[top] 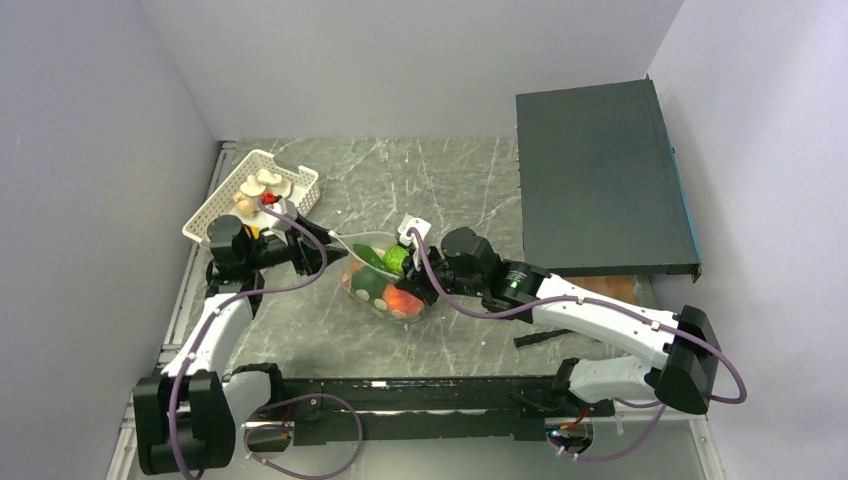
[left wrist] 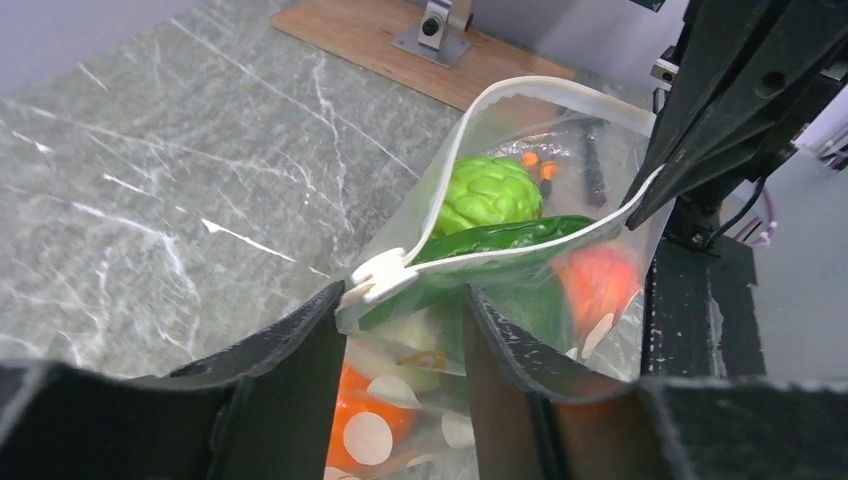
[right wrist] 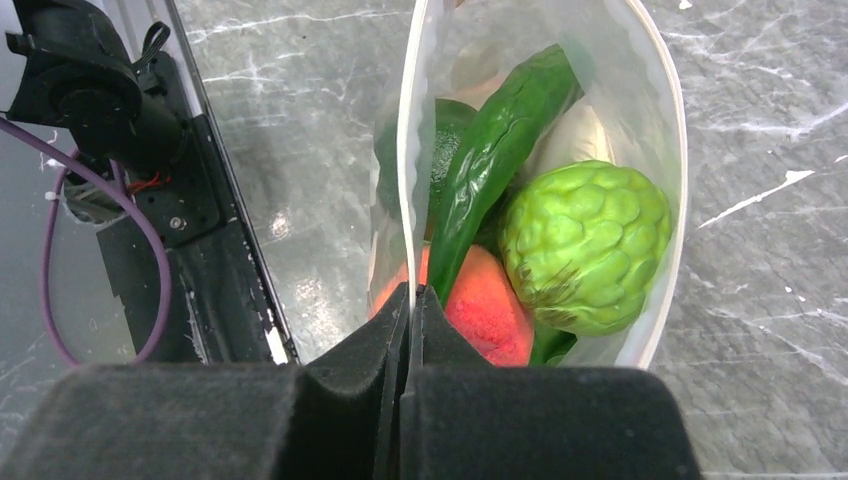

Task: Place the food in the zip-top bag and seal the zipper
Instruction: Zip the zipper food storage bag at the center of the board.

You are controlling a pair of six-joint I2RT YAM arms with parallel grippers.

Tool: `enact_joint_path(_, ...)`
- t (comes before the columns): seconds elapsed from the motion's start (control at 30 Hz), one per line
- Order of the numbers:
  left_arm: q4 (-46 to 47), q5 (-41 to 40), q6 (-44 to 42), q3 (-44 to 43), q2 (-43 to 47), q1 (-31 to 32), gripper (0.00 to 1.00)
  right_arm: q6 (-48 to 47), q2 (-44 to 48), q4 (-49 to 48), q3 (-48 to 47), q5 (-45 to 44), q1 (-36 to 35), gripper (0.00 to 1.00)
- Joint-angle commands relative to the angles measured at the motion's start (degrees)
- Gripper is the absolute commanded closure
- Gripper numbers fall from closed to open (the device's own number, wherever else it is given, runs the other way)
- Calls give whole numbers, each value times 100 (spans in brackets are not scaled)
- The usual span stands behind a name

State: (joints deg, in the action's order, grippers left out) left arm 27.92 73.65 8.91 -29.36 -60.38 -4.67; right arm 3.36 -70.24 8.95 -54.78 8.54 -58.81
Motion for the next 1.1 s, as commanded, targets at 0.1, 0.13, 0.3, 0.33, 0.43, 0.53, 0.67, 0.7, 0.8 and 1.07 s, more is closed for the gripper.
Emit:
enact_joint_path(0.1, -1017, -31, -1213, -328, 502, 282, 64, -64, 44, 42, -355, -170, 19, 100)
enact_joint_path(0.13, -1188, -53, -1333, -374, 512, 299, 68, -51, 46, 68, -371, -214, 21, 100)
enact_joint_path(0.3, -1491, -23, -1579, -471, 619, 315, 94, -26, -18, 350, -612, -459, 5, 100)
enact_joint_path(0.33, -1607, -24, -1649, -495, 635, 318, 99, -16, -26, 420, -691, -522, 1, 97)
enact_joint_path(0.43, -1668, -47, -1711, -507, 674, 335, 100, 13, -56, 608, -920, -721, -17, 85)
enact_joint_path(0.53, -1700, -81, -1737, -526, 707, 343, 100, 12, -103, 707, -1203, -807, -104, 68)
enact_joint_path(0.67, -1739, -18, -1721, -563, 733, 344, 100, -244, -384, 564, -1610, -960, -425, 50)
enact_joint_path(0.7, -1764, 7, -1722, -582, 742, 344, 100, -430, -489, 491, -1697, -1043, -545, 47)
enact_joint_path(0.8, -1811, 75, -1729, -588, 784, 343, 100, -999, -921, 200, -1981, -1194, -824, 42)
enact_joint_path(1.07, -1951, 88, -1812, -597, 886, 335, 100, -1828, -1314, -2089, -1267, -1196, -813, 41)
